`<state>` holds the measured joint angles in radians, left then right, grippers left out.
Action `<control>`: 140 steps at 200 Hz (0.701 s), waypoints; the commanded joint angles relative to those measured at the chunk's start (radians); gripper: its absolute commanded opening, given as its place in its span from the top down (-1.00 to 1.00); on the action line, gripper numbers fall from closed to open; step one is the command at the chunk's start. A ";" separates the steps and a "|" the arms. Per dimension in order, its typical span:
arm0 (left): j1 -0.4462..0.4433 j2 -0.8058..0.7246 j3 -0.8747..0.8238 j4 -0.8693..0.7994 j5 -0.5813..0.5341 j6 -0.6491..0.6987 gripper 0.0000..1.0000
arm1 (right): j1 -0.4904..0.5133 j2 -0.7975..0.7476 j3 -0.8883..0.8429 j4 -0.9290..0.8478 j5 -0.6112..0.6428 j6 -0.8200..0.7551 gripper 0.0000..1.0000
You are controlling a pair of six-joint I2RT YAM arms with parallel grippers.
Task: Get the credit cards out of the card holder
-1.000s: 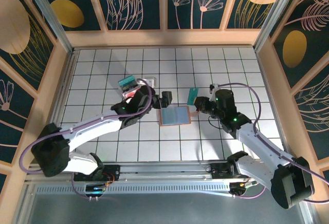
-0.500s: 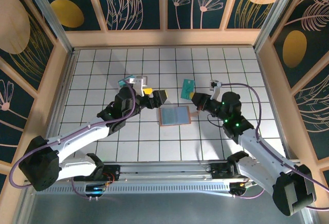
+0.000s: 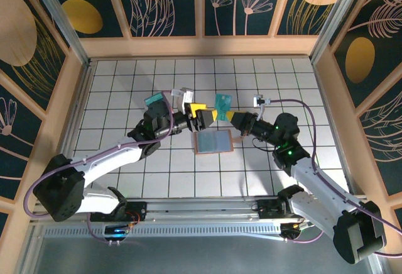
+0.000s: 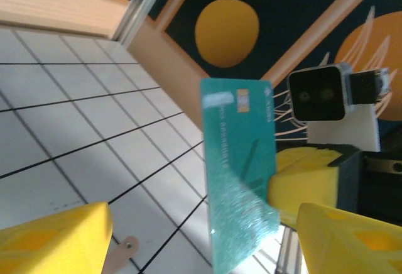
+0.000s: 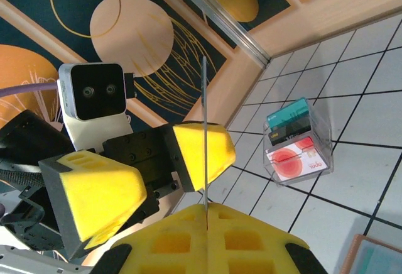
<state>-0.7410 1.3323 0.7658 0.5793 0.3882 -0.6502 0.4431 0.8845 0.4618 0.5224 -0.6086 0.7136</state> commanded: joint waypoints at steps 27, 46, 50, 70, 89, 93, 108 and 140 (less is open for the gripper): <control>0.006 0.047 0.041 0.129 0.105 -0.040 -0.28 | 0.013 0.005 0.026 0.064 -0.046 0.005 1.00; 0.007 0.062 0.047 0.151 0.115 -0.051 -0.09 | 0.018 0.009 0.028 0.074 -0.055 0.007 1.00; 0.007 0.064 0.049 0.157 0.118 -0.052 -0.05 | 0.019 0.011 0.027 0.076 -0.057 0.007 1.00; 0.006 0.068 0.053 0.168 0.123 -0.054 0.23 | 0.025 0.020 0.029 0.080 -0.060 0.004 1.00; 0.007 0.062 0.057 0.150 0.107 -0.035 0.46 | 0.032 0.031 0.032 0.080 -0.062 0.000 1.00; 0.006 0.061 0.057 0.143 0.102 -0.029 0.53 | 0.032 0.033 0.031 0.079 -0.062 -0.003 1.00; 0.006 0.047 0.061 0.098 0.080 0.004 0.75 | 0.035 0.042 0.034 0.075 -0.058 -0.006 1.00; 0.008 0.004 0.098 -0.099 0.012 0.146 1.00 | 0.038 0.054 0.054 0.034 -0.034 -0.029 0.59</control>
<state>-0.7387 1.3800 0.8051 0.6216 0.4667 -0.6388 0.4667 0.9356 0.4648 0.5499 -0.6338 0.7132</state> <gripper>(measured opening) 0.046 0.092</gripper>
